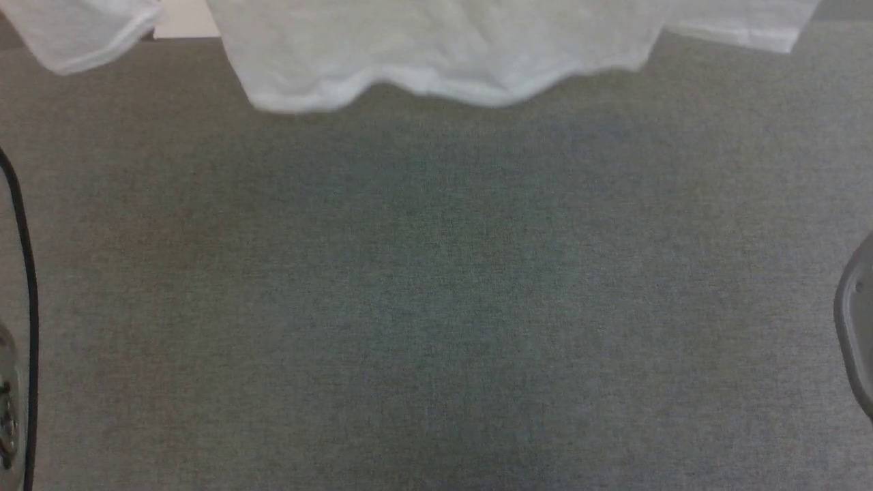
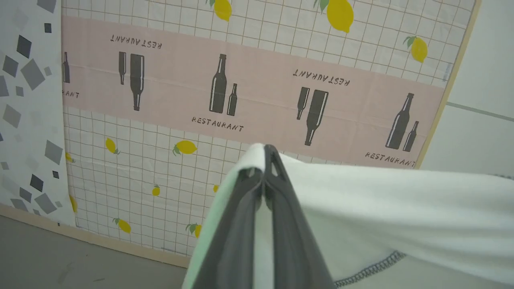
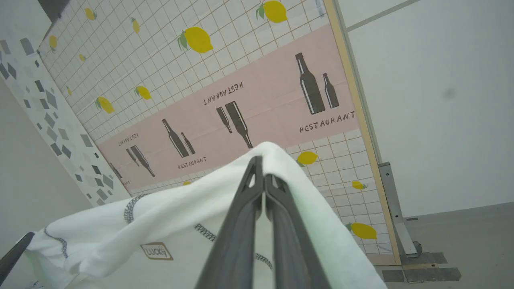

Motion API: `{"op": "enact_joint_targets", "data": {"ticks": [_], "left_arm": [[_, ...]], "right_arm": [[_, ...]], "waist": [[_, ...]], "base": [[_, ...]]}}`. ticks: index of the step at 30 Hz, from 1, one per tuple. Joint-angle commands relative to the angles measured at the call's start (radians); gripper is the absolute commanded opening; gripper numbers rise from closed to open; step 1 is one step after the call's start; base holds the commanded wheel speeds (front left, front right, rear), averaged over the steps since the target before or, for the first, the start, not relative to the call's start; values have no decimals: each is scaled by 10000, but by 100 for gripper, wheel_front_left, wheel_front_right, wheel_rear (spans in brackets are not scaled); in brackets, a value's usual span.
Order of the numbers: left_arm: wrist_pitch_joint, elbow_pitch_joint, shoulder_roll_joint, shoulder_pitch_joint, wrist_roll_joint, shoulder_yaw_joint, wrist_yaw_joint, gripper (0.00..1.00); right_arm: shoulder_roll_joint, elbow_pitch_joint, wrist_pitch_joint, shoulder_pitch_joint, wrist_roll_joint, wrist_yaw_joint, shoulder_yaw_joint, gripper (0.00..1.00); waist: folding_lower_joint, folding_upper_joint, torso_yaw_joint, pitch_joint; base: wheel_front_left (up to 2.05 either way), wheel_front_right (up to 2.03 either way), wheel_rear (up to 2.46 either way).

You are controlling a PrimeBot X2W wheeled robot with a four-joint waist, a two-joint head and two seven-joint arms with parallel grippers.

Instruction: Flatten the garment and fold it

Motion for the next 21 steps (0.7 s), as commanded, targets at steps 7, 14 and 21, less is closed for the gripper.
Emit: {"op": "enact_joint_targets", "data": {"ticks": [7,14,21], "left_arm": [[-690,276,128,-983,316,-7,186,0],[-1468,750,-105,-128,-54,103,-232,0],[-2663,586,-445,1854,-407,87,-971,0]], "right_arm": [[-59,1004,-1319,-949,-770,-15,190,0],[-118,598,-1359,137,-417,-15,584,0],[-534,-906,-1606,2900,1106,-15,1020,0]], "waist": [[-1,0,-316,1804],[-1,0,27,1966],[-1,0,434,1315]], "base": [[0,0,0],[0,0,0],[0,0,0]]}}
